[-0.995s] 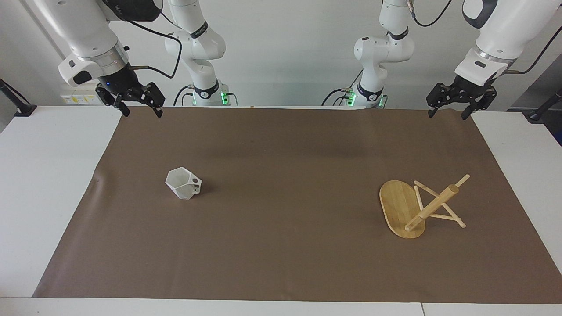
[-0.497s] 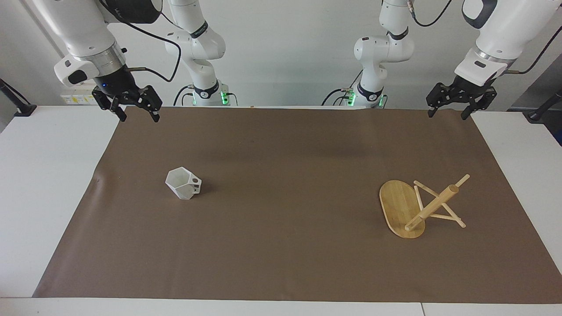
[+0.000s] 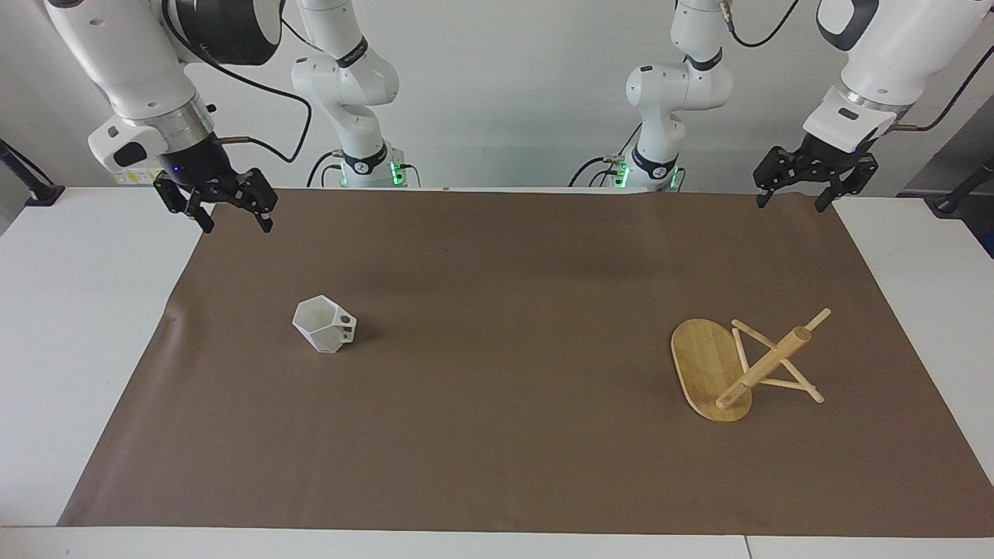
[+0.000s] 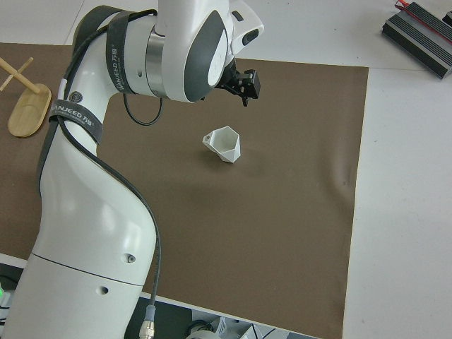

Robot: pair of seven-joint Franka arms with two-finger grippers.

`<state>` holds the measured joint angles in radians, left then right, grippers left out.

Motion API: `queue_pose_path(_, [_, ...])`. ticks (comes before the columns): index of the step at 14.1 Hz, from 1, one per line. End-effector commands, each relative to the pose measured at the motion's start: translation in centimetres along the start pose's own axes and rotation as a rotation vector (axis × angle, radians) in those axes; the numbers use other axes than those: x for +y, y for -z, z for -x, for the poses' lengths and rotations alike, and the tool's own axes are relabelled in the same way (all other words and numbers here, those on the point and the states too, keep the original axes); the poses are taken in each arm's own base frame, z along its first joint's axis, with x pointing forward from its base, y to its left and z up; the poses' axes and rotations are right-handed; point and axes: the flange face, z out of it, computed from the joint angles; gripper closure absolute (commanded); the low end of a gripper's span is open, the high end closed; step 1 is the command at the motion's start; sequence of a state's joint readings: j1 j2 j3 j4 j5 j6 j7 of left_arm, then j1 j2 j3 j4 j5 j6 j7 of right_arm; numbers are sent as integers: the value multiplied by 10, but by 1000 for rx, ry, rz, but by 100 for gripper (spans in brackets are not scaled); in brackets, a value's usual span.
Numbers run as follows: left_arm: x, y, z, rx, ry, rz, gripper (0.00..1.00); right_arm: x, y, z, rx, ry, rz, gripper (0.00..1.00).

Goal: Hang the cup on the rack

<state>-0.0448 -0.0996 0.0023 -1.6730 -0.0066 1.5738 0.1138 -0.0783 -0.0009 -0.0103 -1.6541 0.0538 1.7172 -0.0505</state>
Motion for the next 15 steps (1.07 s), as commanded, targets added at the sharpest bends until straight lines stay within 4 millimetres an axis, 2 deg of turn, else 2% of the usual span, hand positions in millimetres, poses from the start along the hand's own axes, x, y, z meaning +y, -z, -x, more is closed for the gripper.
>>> queue_pose_path(1, [2, 1, 6, 2, -3, 5, 0, 4, -27, 6, 17, 12, -14, 0])
queue_pose_path(8, [2, 0, 6, 2, -5, 5, 0, 10, -129, 8, 5, 13, -10, 0])
queue_pose_path(11, [1, 1, 6, 5, -5, 5, 0, 9, -158, -1, 11, 32, -8, 0])
queue_pose_path(15, [0, 0, 6, 5, -3, 5, 0, 8, -197, 1, 45, 45, -54, 0])
